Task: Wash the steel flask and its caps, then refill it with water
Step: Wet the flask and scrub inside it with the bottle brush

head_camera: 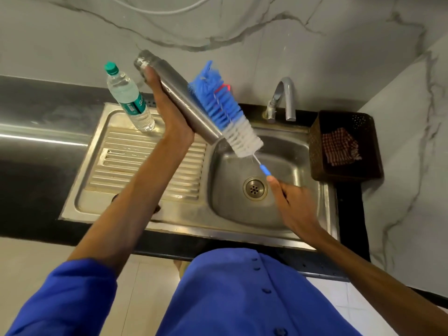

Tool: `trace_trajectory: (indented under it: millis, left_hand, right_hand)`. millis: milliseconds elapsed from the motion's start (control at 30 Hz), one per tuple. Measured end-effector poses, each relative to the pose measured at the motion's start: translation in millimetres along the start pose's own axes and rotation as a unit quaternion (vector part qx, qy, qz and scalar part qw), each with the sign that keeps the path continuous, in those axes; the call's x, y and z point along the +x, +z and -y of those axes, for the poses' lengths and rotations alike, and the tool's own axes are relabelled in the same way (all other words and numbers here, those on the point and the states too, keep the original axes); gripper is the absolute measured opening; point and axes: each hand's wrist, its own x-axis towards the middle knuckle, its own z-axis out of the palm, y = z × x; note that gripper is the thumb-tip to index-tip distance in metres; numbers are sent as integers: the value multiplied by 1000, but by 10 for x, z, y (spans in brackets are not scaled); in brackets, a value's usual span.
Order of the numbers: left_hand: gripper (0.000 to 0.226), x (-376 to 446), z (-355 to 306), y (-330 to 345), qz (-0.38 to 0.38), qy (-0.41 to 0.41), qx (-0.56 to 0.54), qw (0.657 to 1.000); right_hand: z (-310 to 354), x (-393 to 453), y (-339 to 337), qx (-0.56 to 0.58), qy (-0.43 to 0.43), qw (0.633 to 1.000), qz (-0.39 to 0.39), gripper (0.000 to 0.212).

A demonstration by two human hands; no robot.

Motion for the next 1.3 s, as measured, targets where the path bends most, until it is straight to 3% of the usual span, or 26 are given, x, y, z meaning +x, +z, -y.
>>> trace_trajectory:
  millis: [67, 133, 233, 333, 500, 700, 900, 1100, 1200, 1300]
  left_hand:
    - [87, -131, 212, -25, 73, -22, 38, 996]
    - [86, -332, 411, -90, 99, -67, 73, 990]
    - [101, -444, 541, -303, 51, -98, 114, 987]
    - [89, -309, 497, -536, 8, -106, 139, 985]
    - [90, -92, 387, -706, -4, -152, 116, 982]
    - [90, 23, 419, -817, -23, -94, 156, 983]
    - [87, 40, 471, -936, -25, -93, 128, 987]
    - [88, 48, 502, -1060, -67, -95, 120, 986]
    - [73, 15, 521, -1003, -66, -73, 118, 988]
    - [79, 30, 545, -894, -64, -77, 119, 988]
  right_hand:
    - [106, 186, 25, 7, 14, 1000, -18, 61]
    - [163, 444, -57, -41, 18, 999, -25, 67]
    - [180, 844, -427, -210, 0, 977, -18, 71]
    - [320, 1246, -803, -359, -35, 932, -43, 71]
    - [765, 1869, -1081, -478, -76, 872, -75, 72]
    - [1187, 2398, -868, -594, -127, 794, -20, 58]
    - [1356, 2785, -559, -651, -179, 738, 18, 37]
    - [1481, 2883, -751, -663, -146, 734, 7, 43]
    - [1399, 2906, -1002, -630, -124, 767, -5, 54]
    - [1241, 2877, -1282, -575, -98, 812, -26, 63]
